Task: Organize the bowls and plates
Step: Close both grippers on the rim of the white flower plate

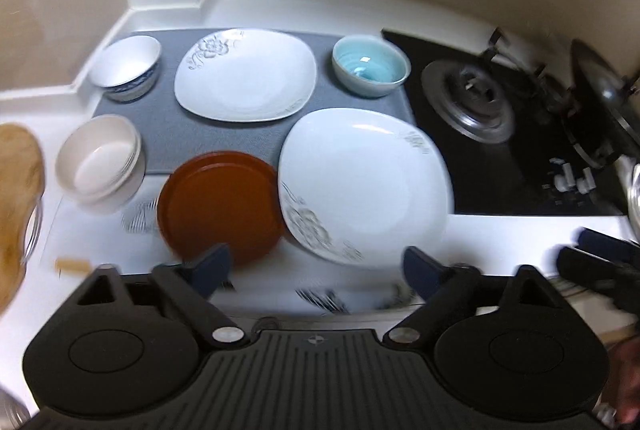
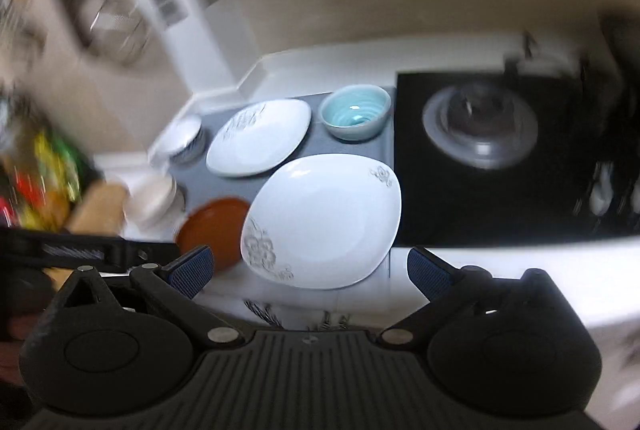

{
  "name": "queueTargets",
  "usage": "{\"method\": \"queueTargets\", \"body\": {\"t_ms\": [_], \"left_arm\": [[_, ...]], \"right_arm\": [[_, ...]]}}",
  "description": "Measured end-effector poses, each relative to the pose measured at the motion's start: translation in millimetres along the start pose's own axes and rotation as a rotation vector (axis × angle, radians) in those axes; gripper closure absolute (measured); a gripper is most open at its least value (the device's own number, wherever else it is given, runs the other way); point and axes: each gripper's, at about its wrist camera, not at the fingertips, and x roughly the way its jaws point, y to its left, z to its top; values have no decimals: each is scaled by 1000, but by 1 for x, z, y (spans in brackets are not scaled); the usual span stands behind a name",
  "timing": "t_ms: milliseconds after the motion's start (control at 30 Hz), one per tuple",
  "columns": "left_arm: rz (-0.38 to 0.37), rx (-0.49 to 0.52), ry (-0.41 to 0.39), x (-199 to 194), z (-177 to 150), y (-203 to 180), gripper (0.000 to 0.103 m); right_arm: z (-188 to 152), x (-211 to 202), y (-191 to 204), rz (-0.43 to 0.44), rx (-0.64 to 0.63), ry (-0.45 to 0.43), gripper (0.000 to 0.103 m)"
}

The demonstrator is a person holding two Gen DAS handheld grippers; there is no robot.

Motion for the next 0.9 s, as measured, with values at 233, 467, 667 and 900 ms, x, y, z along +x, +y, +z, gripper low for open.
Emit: {"method": "queueTargets", "body": {"t_ms": [233, 467, 667, 900], "left_arm": [[-119, -31, 126, 111, 78, 56, 39], [-266, -5, 268, 188, 120, 66, 79], [-310, 21, 387, 222, 124, 63, 80], [-341, -17, 451, 213, 98, 62, 79]], "right_arm": [[16, 52, -55, 38, 270, 12, 1], [20, 126, -58, 83, 321, 145, 26], [17, 165, -46, -57, 144, 186, 48], [11, 174, -77, -1, 201, 236, 83]]}}
